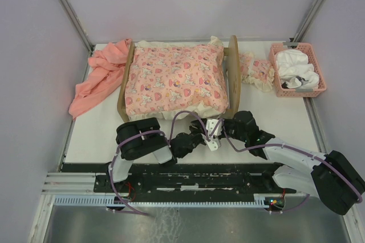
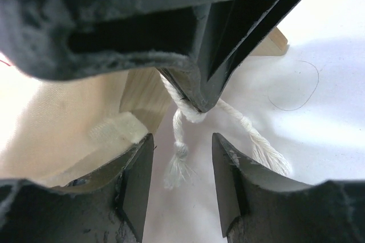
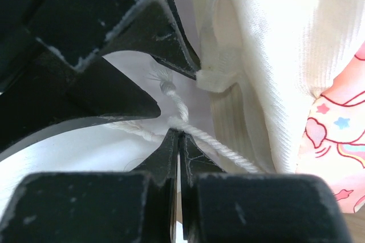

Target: Set up the pet bed

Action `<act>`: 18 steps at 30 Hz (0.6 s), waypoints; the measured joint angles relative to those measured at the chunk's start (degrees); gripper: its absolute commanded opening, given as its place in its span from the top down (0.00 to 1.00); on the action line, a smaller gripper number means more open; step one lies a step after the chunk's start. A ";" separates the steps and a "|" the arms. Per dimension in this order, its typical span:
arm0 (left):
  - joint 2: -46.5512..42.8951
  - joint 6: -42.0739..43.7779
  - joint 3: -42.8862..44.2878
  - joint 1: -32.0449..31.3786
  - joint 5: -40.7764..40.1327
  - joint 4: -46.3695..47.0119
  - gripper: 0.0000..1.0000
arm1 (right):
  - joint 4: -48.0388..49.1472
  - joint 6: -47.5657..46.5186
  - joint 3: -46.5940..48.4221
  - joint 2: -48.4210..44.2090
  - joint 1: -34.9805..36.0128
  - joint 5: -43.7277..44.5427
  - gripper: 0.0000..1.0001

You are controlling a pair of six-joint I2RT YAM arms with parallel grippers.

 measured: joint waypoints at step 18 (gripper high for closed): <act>-3.80 -2.80 -1.03 0.15 0.63 -0.04 0.97 | 3.91 14.51 -1.66 -6.10 -0.11 -0.74 0.94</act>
